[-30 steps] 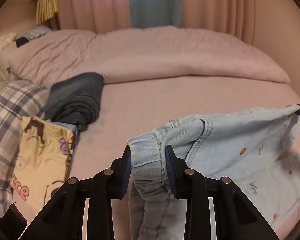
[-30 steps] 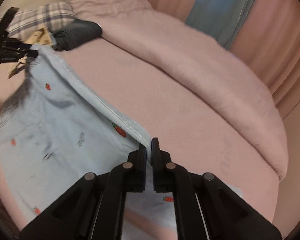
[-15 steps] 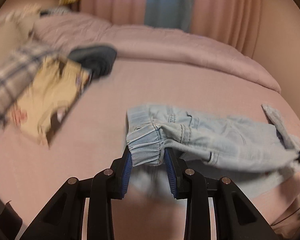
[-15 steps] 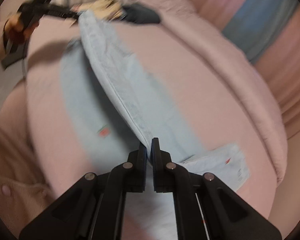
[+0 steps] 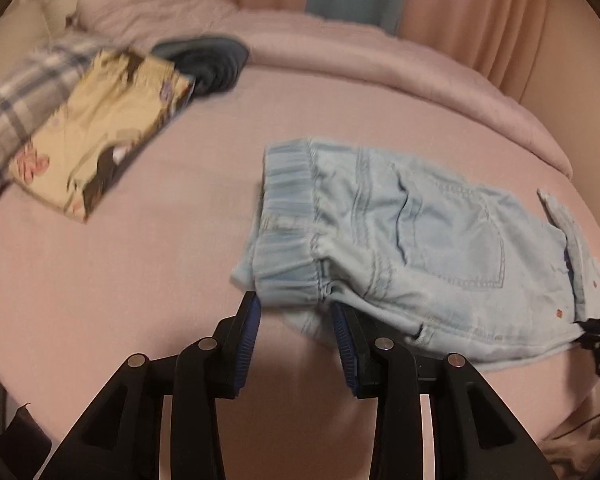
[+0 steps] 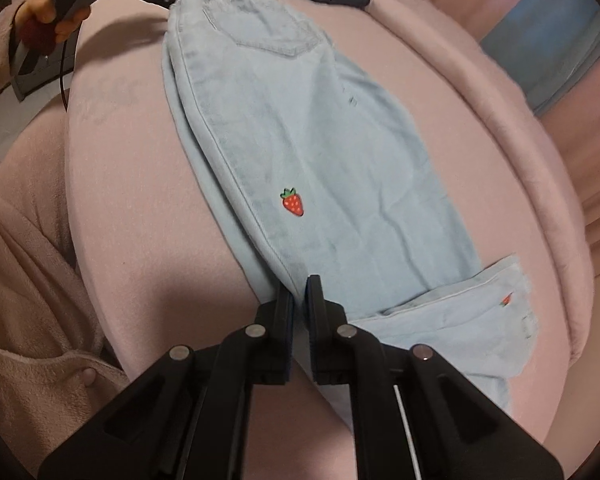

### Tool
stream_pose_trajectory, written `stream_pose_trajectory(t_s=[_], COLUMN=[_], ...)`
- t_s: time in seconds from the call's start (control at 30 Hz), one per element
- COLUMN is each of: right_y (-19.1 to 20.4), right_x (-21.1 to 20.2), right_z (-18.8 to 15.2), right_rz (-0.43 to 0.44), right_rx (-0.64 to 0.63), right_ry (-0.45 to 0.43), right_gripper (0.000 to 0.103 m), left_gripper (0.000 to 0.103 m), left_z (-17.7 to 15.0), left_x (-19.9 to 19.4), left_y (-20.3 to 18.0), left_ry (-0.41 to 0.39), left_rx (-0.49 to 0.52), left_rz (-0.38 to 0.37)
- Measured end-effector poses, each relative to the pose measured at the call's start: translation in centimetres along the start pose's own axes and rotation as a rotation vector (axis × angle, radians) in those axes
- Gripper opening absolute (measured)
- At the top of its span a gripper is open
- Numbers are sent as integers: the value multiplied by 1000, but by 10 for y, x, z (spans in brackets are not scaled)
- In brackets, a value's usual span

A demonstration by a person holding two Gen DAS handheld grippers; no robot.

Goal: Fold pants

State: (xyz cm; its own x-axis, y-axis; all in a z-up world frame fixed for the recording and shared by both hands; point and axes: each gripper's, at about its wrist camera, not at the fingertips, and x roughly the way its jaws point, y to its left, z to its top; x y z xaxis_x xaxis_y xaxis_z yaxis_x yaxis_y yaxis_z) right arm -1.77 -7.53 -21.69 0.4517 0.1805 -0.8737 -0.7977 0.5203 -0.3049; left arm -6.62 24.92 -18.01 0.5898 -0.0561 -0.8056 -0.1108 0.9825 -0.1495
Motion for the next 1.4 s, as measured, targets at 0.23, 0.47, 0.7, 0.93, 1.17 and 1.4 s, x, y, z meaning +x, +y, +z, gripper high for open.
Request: stream_pose_trajectory(t_s=[0.23,0.47,0.7,0.93,1.17,1.4], right_y=[-25,-64,-57,-77,-183,-265], right_x=[-16,-24,30,12,-15,46], right_z=[1,20,5,-9,-32,-36], right_rz=[139,133,99,190,86,65], right_rx=[133,337,420,512,881,1126], right_ry=[-24,-139,-37,-64,-133,98], right_gripper=[33,36,37,39,53,53], left_gripper=[49,53,55,61,61,61], left_z=[-2,22,-9,-7,5,8], left_x=[-48,-50,39,24,5,21], left_y=[6,-76,-161,-162,-184,-256], left_ry=[-45,-107,128,124,100,144], left_rx=[-11,134,355,357,344,375], left_rz=[11,-154,-59,-81,-213,-424])
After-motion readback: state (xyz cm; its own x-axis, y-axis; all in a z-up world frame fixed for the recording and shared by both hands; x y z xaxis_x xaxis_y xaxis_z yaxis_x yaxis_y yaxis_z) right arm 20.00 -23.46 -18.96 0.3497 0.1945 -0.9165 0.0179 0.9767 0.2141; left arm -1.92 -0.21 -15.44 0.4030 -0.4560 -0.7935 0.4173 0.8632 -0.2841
